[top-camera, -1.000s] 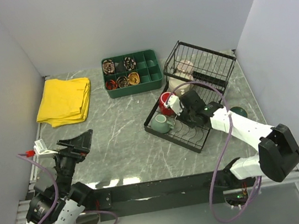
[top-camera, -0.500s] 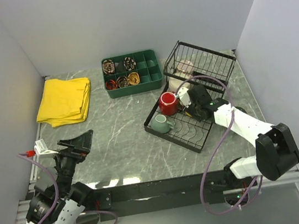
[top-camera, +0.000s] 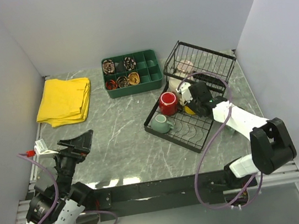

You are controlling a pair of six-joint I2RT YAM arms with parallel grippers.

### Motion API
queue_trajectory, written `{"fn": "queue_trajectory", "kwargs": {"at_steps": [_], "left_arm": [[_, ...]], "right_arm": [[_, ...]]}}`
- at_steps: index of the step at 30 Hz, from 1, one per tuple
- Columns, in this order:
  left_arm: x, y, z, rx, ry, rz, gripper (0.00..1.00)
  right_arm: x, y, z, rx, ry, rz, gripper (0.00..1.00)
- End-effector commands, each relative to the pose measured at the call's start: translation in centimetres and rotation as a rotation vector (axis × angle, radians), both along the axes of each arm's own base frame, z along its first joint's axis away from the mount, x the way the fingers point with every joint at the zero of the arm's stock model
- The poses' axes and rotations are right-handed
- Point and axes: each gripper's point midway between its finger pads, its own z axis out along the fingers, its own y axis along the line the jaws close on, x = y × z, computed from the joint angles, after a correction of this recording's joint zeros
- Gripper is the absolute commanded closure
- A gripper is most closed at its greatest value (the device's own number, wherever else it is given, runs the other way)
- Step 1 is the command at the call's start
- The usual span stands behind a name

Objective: Load the cups into the dish rack

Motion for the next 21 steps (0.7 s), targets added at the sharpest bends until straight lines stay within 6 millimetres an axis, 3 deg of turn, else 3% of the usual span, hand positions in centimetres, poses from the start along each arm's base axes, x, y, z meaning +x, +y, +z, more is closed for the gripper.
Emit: {"fn": "queue_trajectory", "kwargs": {"at_steps": [1, 5, 9, 13, 16, 21], "left_arm": [[-1.3, 1.1, 2.5, -0.050, -0.096, 0.011, 0.04], [-1.3, 1.2, 2.3, -0.041, -0.088, 0.017, 0.04], [-1.4, 1.4, 2.1, -0.040, -0.087, 0.021, 0.04], [-1.3, 1.2, 2.1, -0.045, -0.091, 0.015, 0.04], [-1.2, 1.0, 2.0, -0.050, -0.091, 0.012, 0.04], [-1.4, 1.3, 2.3, -0.055, -0.094, 0.016, 0.04]], "right_arm": [[2.8, -0.5, 2.2, -0.001, -0.100, -0.044, 0.57], [2.1, -0.1, 2.4, 0.016, -0.069, 0.002, 0.55], [0.2, 2.1, 4.4, 0.115, -0.069, 0.151, 0.55], [-2.1, 4.2, 4.5, 0.184, -0.002, 0.299, 0.55], [-2.2, 5.6, 4.2, 0.198, 0.018, 0.364, 0.56], [0.0, 6.3, 3.0, 0.160, 0.011, 0.325, 0.60]]}}
